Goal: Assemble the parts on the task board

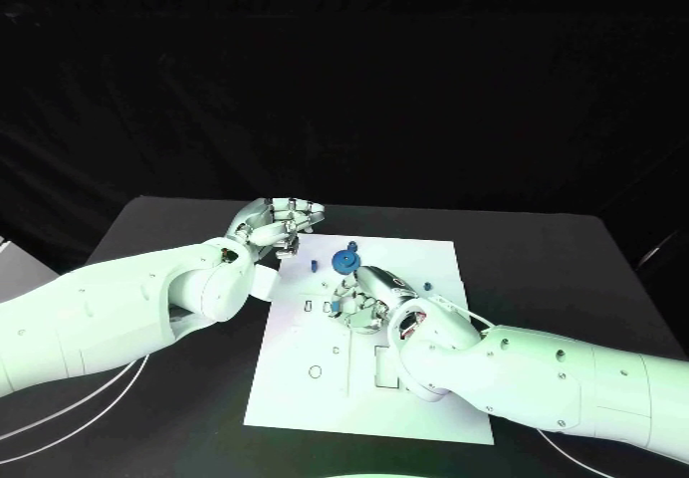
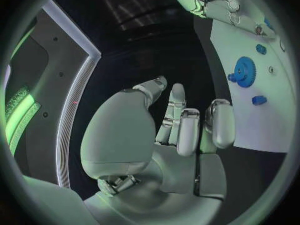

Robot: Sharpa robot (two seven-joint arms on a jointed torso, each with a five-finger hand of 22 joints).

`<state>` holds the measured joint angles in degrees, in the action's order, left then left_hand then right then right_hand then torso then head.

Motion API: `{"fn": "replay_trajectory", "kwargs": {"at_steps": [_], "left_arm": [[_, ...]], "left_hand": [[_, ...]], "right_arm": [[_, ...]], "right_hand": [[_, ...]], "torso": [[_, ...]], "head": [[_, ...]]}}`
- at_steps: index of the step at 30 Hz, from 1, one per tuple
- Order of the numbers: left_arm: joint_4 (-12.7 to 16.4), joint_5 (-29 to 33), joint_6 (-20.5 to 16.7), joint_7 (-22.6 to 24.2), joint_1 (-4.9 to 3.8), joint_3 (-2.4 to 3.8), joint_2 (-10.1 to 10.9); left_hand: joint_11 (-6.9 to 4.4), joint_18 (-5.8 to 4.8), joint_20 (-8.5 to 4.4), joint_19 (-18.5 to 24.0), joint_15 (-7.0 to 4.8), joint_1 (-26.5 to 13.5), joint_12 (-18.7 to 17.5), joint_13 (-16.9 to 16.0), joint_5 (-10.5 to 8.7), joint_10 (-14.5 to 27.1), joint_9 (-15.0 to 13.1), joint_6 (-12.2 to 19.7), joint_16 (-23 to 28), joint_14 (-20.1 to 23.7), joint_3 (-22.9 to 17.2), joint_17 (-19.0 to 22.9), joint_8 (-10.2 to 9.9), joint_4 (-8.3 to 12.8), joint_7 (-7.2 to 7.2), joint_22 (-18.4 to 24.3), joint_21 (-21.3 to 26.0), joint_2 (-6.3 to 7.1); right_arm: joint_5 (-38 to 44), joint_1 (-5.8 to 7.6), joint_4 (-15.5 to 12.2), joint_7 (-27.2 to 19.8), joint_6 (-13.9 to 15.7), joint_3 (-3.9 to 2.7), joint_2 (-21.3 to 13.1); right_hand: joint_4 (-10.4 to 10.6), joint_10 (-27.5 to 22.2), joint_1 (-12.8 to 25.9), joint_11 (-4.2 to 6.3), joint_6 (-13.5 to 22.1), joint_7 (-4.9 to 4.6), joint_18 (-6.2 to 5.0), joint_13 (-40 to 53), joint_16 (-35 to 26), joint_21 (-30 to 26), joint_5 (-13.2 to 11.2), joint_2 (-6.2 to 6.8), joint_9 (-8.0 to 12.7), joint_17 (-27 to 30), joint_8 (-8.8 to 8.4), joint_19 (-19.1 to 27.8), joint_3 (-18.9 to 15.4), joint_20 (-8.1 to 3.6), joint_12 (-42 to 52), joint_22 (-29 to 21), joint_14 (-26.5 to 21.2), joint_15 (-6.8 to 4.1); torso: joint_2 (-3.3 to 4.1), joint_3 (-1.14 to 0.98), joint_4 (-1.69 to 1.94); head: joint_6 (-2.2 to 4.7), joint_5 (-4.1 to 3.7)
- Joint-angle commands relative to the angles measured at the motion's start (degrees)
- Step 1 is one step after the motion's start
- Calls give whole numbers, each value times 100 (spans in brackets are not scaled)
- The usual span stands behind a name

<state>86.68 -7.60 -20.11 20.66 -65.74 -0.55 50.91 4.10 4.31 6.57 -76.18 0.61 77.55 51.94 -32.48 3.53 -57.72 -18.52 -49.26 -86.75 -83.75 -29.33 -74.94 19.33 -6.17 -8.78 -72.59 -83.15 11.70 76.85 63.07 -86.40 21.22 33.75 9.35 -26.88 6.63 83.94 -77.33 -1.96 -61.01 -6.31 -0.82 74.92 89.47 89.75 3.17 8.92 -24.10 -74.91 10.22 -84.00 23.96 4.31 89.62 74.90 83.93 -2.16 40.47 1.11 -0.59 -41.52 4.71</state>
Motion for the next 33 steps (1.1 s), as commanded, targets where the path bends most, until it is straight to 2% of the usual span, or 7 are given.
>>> {"fn": "replay_trajectory", "kwargs": {"at_steps": [1,9,14,33], "left_arm": [[18,-33,53,-5,-5,3,0],[18,-43,71,-24,-5,3,5],[22,-48,79,-34,-5,3,8],[16,-56,91,-55,-6,3,11]], "left_hand": [[-6,-43,7,-43,-10,-47,21,-5,-19,26,-7,-8,-19,-249,-28,-637,26,4,14,-5,-35,11],[-6,-49,6,-65,-11,-50,56,-24,-20,30,-7,-5,-28,-259,-27,-658,28,3,14,-34,-47,13],[-6,-48,6,-63,-11,-51,62,-27,-20,32,-7,-4,-29,-261,-27,-663,28,3,14,-31,-46,13],[-7,-49,6,-68,-11,-52,106,-50,-21,29,-6,-1,-31,-262,-26,-667,30,3,14,-37,-50,14]], "right_arm": [[179,-7,15,-4,-77,2,4],[303,-9,64,-15,-50,8,16],[348,-9,80,-20,-46,12,24],[376,-10,110,-17,-103,23,47]], "right_hand": [[-6,606,50,25,20,9,82,1508,-3,25,21,28,3,-1353,14,-600,21,-21,38,1510,573,2],[-5,600,103,3,75,-17,82,1501,-7,25,20,87,13,-1342,-4,-600,17,-10,28,1510,570,18],[-2,594,124,-4,93,-25,82,1495,-9,25,20,109,17,-1337,-9,-600,13,-5,19,1510,569,25],[34,577,220,-26,145,-49,82,1477,-14,25,19,180,27,-1325,-22,-600,-22,14,-7,1510,566,47]], "torso": [[2,2,1],[3,0,-5],[4,2,-1],[1,2,-1]], "head": [[7,-4],[24,11],[0,10],[-2,15]]}}
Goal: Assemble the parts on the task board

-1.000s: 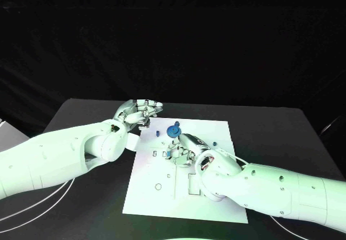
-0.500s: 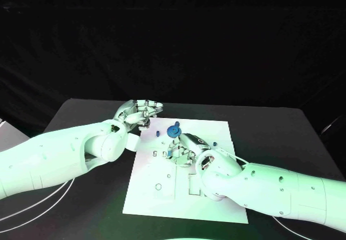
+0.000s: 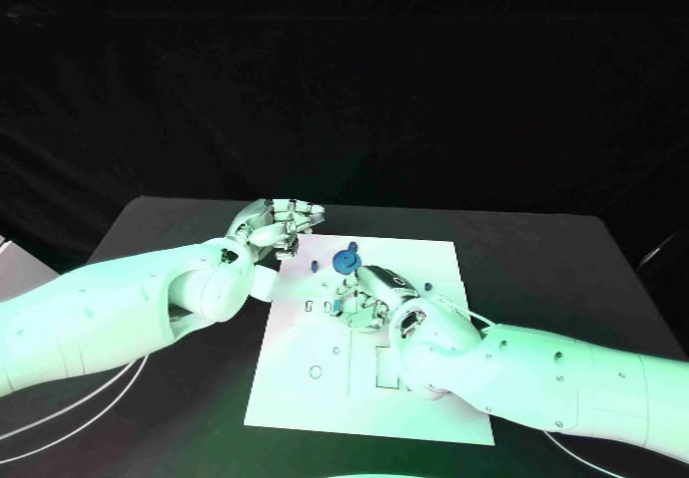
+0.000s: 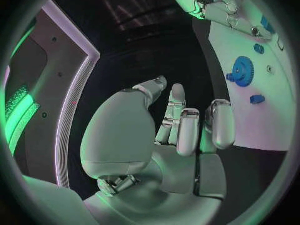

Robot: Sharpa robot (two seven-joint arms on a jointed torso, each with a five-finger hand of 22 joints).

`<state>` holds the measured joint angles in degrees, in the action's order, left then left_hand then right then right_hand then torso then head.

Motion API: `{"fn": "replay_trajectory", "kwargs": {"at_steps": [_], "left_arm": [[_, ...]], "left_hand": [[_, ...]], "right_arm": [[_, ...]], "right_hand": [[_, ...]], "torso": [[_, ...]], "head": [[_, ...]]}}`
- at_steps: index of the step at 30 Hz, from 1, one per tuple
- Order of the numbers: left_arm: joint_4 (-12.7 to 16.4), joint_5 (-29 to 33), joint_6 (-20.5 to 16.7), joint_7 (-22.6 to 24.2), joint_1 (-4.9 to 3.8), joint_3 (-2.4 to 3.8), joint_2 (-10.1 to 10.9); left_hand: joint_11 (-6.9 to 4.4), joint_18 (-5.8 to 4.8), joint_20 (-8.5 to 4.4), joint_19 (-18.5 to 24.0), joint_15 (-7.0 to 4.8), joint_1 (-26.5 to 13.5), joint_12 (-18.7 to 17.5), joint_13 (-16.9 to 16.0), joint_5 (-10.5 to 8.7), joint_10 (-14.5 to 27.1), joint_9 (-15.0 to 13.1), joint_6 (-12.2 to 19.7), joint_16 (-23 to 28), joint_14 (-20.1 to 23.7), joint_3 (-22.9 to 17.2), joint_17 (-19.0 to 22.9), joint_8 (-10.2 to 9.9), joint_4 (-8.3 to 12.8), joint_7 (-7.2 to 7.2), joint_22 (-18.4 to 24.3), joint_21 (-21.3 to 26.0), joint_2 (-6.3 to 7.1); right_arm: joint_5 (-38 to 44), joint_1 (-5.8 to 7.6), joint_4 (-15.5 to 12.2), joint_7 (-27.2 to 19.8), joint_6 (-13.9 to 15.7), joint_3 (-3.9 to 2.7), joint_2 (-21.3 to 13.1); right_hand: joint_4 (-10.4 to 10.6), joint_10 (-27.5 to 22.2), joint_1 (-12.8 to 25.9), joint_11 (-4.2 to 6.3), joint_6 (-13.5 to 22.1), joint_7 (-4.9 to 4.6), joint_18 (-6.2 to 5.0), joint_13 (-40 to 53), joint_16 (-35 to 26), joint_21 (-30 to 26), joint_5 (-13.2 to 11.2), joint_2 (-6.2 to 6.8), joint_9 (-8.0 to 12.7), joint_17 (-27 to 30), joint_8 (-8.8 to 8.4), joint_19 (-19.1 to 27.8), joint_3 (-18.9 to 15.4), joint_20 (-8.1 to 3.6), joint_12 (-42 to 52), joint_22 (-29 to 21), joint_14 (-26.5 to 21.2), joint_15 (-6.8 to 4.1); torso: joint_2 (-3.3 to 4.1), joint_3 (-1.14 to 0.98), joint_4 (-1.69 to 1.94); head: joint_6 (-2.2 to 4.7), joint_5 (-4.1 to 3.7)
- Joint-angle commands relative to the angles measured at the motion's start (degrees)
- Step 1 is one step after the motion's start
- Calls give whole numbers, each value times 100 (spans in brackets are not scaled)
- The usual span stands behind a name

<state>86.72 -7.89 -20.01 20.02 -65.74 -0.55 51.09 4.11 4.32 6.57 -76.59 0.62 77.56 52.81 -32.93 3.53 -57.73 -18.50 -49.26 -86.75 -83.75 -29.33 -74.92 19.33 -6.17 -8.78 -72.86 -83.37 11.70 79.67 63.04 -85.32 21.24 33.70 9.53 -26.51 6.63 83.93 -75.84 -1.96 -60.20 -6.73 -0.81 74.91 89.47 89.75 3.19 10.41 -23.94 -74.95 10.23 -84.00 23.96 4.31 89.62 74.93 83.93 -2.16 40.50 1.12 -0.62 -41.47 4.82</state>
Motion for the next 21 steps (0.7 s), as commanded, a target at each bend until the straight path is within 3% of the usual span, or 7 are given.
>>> {"fn": "replay_trajectory", "kwargs": {"at_steps": [1,7,21], "left_arm": [[11,-26,82,9,-6,3,-8],[3,-28,86,4,-6,3,-8],[-10,-35,104,-19,-6,3,-5]], "left_hand": [[-8,-50,6,-24,-11,-51,43,-18,-20,32,-8,-1,-36,-268,-27,-682,32,3,16,-7,-26,12],[-8,-50,6,-24,-11,-51,43,-18,-20,32,-8,-1,-36,-268,-27,-682,32,3,16,-7,-26,12],[-9,-50,6,-24,-11,-49,57,-26,-20,36,-7,1,-42,-276,-28,-699,33,5,16,-6,-27,13]], "right_arm": [[95,-6,2,-21,-100,6,11],[101,-6,2,-43,-93,9,12],[120,-6,-4,-121,65,13,9]], "right_hand": [[39,576,85,-31,79,-13,81,1475,-13,25,18,47,14,-1323,-30,-600,-32,17,-9,1507,567,51],[102,526,209,-80,216,-66,81,1424,-14,25,16,171,39,-1321,-78,-600,-171,56,-83,1507,566,95],[261,402,243,-135,409,-121,81,1303,-28,25,19,219,69,-1287,-134,-600,-542,112,-261,1507,557,146]], "torso": [[-4,1,4],[-3,3,1],[0,1,0]], "head": [[-7,5],[-4,6],[6,9]]}}
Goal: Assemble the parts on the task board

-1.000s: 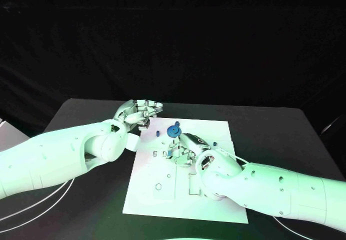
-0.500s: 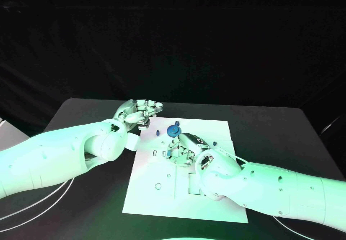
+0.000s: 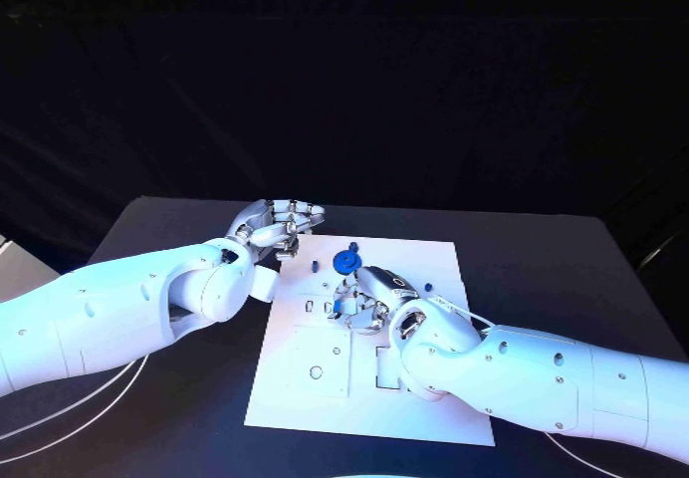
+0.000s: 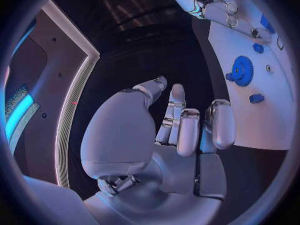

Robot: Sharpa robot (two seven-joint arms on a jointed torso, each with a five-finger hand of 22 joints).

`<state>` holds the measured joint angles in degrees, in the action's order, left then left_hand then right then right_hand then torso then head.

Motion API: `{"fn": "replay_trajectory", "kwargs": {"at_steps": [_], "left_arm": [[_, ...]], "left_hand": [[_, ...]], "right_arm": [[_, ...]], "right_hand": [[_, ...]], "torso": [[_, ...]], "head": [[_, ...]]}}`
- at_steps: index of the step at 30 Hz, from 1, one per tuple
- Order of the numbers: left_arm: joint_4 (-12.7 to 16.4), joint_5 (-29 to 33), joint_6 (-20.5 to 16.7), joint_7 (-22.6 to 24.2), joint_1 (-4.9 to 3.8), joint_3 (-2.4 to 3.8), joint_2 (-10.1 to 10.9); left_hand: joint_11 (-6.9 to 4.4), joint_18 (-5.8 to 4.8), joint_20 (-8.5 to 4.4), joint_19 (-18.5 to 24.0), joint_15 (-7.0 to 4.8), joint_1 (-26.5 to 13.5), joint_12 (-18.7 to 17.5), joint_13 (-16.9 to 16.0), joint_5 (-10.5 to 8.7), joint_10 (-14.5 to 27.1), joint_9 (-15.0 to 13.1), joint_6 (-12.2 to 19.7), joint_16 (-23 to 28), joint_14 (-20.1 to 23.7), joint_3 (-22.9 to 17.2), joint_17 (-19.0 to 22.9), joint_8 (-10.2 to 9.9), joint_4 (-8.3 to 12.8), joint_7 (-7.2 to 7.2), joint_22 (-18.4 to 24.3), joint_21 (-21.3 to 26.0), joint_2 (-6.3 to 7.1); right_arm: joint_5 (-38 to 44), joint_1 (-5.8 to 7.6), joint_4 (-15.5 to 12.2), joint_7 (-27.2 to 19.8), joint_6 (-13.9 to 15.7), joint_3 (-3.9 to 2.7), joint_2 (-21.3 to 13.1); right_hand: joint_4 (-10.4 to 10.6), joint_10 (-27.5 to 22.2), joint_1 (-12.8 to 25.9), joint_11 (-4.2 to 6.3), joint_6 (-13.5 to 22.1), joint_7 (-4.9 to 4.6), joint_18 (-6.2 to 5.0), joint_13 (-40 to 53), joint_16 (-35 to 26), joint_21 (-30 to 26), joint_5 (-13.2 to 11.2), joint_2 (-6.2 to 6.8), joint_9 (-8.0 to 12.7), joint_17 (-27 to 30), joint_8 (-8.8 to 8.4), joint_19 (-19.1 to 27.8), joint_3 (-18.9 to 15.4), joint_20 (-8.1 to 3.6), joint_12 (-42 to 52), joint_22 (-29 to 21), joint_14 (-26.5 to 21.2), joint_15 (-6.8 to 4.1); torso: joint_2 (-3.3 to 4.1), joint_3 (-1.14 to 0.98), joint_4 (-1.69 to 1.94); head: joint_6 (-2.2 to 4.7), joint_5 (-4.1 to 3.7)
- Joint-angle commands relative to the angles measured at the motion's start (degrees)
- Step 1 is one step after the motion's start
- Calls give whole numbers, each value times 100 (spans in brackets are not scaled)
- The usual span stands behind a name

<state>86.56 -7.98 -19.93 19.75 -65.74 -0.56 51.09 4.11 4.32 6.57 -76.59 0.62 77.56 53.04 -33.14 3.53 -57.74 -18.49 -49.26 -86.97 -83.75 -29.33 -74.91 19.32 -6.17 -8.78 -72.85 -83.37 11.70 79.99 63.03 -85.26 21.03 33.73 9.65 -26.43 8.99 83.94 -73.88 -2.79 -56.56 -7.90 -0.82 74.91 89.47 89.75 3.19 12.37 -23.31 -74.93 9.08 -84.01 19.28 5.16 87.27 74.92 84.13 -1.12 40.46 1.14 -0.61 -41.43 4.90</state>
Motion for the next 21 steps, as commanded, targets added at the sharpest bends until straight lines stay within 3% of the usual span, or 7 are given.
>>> {"fn": "replay_trajectory", "kwargs": {"at_steps": [1,11,13,14,17,18,21], "left_arm": [[6,-28,97,5,-6,3,-5],[-54,-360,89,-433,-5,-6,-12],[-80,-528,135,-696,-5,-8,-14],[-98,-651,194,-878,-5,-9,-15],[-147,-1077,434,-1413,-5,-10,-21],[-162,-1227,541,-1598,-5,-10,-26],[-200,-1786,943,-2250,-5,-10,-38]], "left_hand": [[-9,-50,6,-24,-11,-49,34,-4,-20,36,-8,1,-20,-276,-28,-700,33,4,16,-8,-27,13],[61,-88,36,-161,43,-235,336,-155,-20,30,19,123,-125,-402,62,-979,-11,-136,-69,-180,-100,11],[86,-115,58,-265,63,-315,690,-555,-21,-181,11,103,-181,-472,115,-1137,18,-209,-86,-307,-153,3],[91,-146,70,-383,80,-591,1114,-1098,-16,-558,-16,26,-242,-551,238,-1322,82,-419,-93,-450,-212,-22],[77,-174,64,-498,64,-758,1505,-1606,-15,-858,-60,-3,-290,-611,346,-1469,163,-587,-71,-586,-268,-51],[35,-198,37,-590,30,-902,1796,-2024,-20,-1115,-152,-105,-303,-625,446,-1509,318,-739,-19,-697,-310,-87],[-16,-204,0,-617,-18,-961,1975,-2288,-17,-1263,-288,-169,-303,-625,528,-1509,496,-855,43,-723,-320,-129]], "right_arm": [[88,-5,-14,-110,88,2,-3],[-155,11,-262,-606,687,-10,-259],[-479,44,-353,-995,789,-29,-389],[-702,79,-395,-1258,825,-38,-463],[-1401,199,-499,-1942,847,-57,-672],[-1636,243,-527,-2143,832,-62,-742],[-2491,400,-633,-2736,775,-73,-1022]], "right_hand": [[59,386,45,-57,68,-10,82,1289,-30,25,21,24,9,-1284,-25,-599,-144,32,-46,1508,536,48],[505,330,-201,-141,385,-104,82,1237,-32,25,33,-28,66,-1284,-162,-599,-893,91,-120,1508,535,118],[542,326,-302,-149,389,-113,82,1233,-40,25,34,-82,68,-1262,-172,-599,-911,102,-124,1508,530,127],[558,316,-368,-159,422,-125,82,1225,-40,25,33,-110,76,-1264,-196,-599,-917,109,-136,1508,531,134],[559,233,-508,-168,414,-132,82,1149,-79,25,31,-176,74,-1167,-198,-599,-885,120,-246,1508,506,144],[556,192,-553,-169,413,-134,82,1113,-105,25,29,-177,72,-1106,-198,-599,-883,123,-299,1508,490,144],[520,92,-709,-155,340,-116,82,1025,-154,25,27,-197,45,-1007,-142,-599,-848,118,-424,1508,460,135]], "torso": [[2,0,-4],[-18,-7,-9],[-25,-3,-14],[-28,0,-15],[-60,1,-34],[-67,0,-39],[-95,-2,-56]], "head": [[9,-2],[-6,8],[-3,13],[0,14],[-12,23],[-13,24],[-23,30]]}}
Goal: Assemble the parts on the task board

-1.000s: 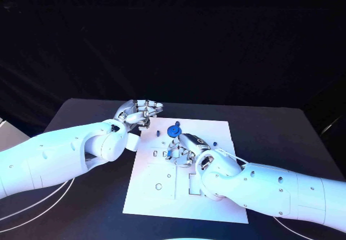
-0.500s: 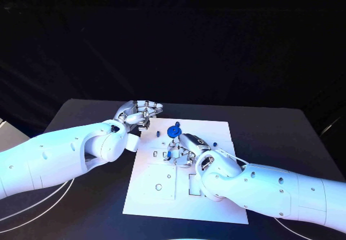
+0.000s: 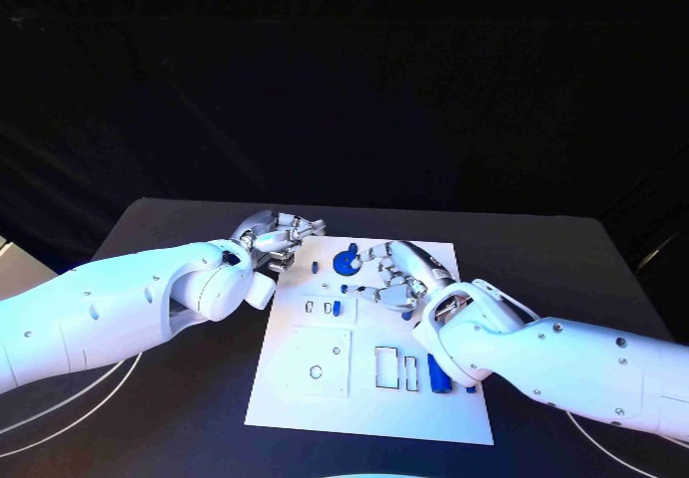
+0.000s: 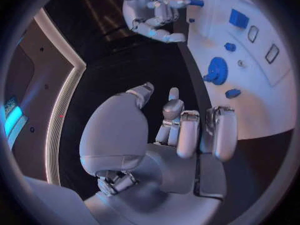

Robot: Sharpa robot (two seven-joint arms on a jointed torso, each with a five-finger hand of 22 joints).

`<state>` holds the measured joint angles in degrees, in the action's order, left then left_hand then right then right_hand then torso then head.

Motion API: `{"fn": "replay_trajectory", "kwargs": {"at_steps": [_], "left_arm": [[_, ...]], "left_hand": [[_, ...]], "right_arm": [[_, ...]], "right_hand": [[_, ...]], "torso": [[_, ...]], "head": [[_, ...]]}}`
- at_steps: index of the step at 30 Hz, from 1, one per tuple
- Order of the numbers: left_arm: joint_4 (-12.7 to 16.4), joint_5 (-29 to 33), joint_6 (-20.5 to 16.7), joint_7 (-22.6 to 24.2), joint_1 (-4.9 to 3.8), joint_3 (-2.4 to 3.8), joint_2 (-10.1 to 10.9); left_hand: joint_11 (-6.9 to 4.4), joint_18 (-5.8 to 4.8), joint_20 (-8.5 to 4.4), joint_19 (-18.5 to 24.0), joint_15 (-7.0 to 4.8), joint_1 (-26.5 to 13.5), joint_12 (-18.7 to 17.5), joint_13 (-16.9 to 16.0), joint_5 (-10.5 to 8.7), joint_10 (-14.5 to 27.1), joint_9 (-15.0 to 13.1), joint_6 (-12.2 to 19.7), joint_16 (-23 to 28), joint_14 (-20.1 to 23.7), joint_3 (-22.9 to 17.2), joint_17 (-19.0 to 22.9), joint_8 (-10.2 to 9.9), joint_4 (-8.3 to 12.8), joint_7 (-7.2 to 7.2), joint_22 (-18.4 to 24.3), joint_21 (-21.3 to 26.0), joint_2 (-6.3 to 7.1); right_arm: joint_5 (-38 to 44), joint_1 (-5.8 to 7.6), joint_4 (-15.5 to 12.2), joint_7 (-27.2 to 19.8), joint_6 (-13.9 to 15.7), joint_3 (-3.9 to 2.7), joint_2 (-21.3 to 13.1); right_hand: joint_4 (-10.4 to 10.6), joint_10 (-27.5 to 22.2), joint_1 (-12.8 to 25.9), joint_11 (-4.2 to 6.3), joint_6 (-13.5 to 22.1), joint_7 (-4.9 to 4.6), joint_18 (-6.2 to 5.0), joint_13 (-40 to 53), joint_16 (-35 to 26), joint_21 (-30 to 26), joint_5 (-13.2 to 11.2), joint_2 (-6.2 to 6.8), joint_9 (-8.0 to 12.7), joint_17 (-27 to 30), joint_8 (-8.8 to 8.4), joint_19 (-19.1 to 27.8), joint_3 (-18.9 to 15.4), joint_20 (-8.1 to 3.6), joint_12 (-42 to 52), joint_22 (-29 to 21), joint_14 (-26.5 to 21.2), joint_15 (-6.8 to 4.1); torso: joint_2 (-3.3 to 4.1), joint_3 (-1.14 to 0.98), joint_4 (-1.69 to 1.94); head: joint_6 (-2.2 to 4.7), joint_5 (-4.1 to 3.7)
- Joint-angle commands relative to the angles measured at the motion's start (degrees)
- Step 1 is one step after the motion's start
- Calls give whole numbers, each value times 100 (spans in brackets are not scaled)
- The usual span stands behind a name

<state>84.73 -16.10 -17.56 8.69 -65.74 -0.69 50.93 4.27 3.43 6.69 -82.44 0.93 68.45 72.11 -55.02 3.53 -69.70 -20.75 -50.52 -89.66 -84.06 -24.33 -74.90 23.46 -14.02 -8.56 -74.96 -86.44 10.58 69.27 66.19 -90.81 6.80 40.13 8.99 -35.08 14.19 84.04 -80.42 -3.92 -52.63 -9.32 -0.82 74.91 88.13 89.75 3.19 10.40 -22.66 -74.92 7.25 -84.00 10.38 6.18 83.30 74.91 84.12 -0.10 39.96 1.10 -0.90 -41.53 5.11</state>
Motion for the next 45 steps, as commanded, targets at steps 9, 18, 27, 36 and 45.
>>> {"fn": "replay_trajectory", "kwargs": {"at_steps": [9,18,27,36,45], "left_arm": [[1,-2572,1940,-2756,-137,11,-124],[129,-3665,2504,-3604,-459,12,-354],[97,-3915,2774,-3961,-571,10,-590],[-31,-3941,3095,-4220,-592,-27,-775],[-147,-3825,3214,-4291,-594,-64,-908]], "left_hand": [[-202,-124,-156,-76,-206,-290,271,-477,-22,-269,-843,-36,-34,-594,283,-1510,800,-260,212,-551,-17,-191],[-285,-124,-226,-78,-282,-668,301,-587,-22,-328,-1411,54,-34,-594,623,-1510,1174,-276,307,-547,-6,-264],[-306,-124,-244,-80,-302,-748,293,-593,-21,-327,-1572,75,-34,-594,726,-1510,1264,-279,332,-548,-3,-305],[-306,-122,-252,-73,-305,-821,248,-530,-22,-274,-1664,144,-34,-594,796,-1510,1280,-282,329,-541,3,-352],[-302,-122,-252,-71,-303,-835,231,-506,-20,-253,-1685,166,-34,-594,811,-1510,1279,-281,325,-538,6,-368]], "right_arm": [[-3617,384,-260,-2003,51,-25,-957],[-4130,499,-200,-2003,27,-41,-1339],[-4156,561,-98,-1888,-17,-48,-1434],[-4105,585,-22,-1779,-57,-48,-1474],[-4091,590,12,-1729,-60,-48,-1472]], "right_hand": [[82,28,16,-19,-97,50,82,970,-54,25,21,1,-61,-950,134,-600,-26,-4,-98,1509,445,9],[101,32,39,-17,-91,52,82,972,-50,25,21,-5,-65,-961,143,-600,-44,-7,-93,1509,448,7],[102,27,39,-17,-81,51,82,966,-48,25,22,-6,-65,-965,141,-600,-47,-8,-101,1509,450,6],[103,27,36,-18,-57,49,82,965,-51,25,22,-5,-63,-960,135,-600,-53,-10,-101,1509,449,5],[104,19,34,-19,-39,46,82,957,-56,25,23,-9,-61,-949,130,-600,-56,-11,-112,1509,446,5]], "torso": [[-96,-20,-53],[-88,-46,-43],[-77,-60,-57],[-87,-48,-40],[-84,-48,-44]], "head": [[-47,8],[-125,46],[-157,63],[-198,57],[-141,70]]}}
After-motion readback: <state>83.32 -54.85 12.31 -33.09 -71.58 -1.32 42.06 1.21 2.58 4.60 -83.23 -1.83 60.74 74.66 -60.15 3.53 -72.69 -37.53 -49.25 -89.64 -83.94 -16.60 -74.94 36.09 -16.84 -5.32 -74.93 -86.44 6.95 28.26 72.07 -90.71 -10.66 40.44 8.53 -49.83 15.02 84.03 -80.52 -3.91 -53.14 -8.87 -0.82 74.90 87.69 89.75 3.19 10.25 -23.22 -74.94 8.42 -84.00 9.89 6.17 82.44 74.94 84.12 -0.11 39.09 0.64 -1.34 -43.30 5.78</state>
